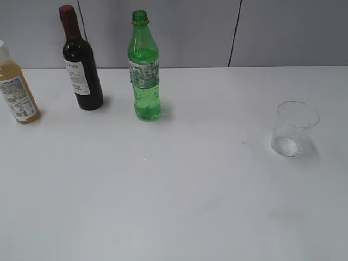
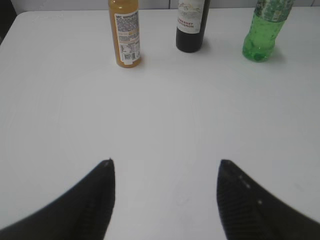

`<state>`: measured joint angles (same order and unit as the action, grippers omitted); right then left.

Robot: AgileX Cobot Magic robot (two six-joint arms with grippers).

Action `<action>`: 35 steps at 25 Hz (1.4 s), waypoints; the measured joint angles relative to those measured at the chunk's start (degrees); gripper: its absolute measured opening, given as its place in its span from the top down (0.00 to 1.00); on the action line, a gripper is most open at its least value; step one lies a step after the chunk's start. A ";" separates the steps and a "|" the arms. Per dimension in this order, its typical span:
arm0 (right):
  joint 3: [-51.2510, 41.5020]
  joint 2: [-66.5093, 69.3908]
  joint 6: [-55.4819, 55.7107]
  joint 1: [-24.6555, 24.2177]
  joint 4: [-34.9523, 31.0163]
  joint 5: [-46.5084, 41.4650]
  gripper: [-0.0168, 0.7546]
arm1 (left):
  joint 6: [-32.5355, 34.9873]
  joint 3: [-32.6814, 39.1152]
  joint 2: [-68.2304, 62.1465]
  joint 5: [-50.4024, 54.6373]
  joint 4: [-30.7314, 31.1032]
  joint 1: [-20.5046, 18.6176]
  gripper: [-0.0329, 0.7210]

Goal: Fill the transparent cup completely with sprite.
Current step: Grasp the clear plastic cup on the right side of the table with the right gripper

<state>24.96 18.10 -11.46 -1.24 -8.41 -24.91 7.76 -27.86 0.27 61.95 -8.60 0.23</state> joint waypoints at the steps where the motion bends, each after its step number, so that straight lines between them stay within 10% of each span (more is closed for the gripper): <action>1: 0.00 1.42 -0.19 0.00 -0.24 1.62 0.17 | 0.00 0.00 0.00 0.00 -0.01 0.00 0.31; 17: -4.02 22.51 -0.82 0.20 -0.44 25.38 0.17 | 0.00 0.00 0.00 0.00 -0.01 0.00 0.31; 35: -17.60 49.98 10.08 13.70 3.13 65.93 0.18 | 0.00 0.00 0.00 0.00 -0.01 0.00 0.31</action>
<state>7.37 68.08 -1.38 12.46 -5.28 41.02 7.76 -27.86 0.27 61.95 -8.61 0.23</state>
